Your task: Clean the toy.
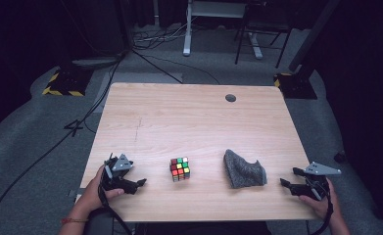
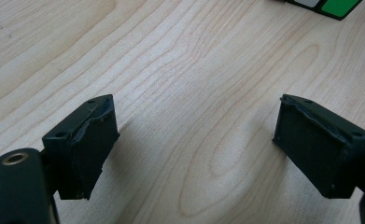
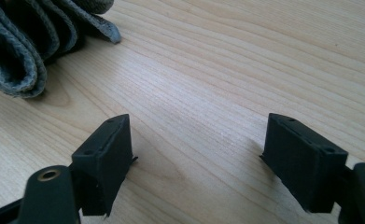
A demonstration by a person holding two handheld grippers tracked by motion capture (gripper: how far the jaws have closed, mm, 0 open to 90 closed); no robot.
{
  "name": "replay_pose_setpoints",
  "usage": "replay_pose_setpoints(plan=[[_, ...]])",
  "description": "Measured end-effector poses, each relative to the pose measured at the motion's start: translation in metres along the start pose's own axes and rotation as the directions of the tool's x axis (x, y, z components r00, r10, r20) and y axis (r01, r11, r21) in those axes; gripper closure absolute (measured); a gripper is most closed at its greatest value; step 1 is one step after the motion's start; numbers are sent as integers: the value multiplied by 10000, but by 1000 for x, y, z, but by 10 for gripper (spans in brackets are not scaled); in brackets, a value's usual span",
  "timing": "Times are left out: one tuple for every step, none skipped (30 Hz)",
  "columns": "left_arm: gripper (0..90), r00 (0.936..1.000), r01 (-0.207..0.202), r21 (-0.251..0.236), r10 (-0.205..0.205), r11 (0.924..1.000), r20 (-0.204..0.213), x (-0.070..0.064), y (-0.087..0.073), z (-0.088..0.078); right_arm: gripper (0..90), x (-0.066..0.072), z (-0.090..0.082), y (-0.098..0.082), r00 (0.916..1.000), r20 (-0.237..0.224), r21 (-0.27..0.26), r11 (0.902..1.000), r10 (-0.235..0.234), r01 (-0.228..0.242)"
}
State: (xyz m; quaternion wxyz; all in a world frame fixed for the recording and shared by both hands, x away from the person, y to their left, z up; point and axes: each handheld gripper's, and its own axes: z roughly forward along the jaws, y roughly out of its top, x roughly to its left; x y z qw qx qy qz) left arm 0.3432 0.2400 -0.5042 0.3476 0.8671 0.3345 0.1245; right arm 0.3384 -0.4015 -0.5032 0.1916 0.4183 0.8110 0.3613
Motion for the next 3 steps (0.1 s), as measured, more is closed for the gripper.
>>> replay_pose_setpoints(plan=[[138,10000,8,2,-8,10000,-9,0,0,0,236,0,0,0,10000,-2,-1,10000,-3,3],[138,10000,8,1,-8,10000,-10,0,0,0,236,0,0,0,10000,0,0,10000,0,0],[138,10000,5,5,-5,10000,-10,0,0,0,236,0,0,0,10000,0,-1,10000,-1,1]])
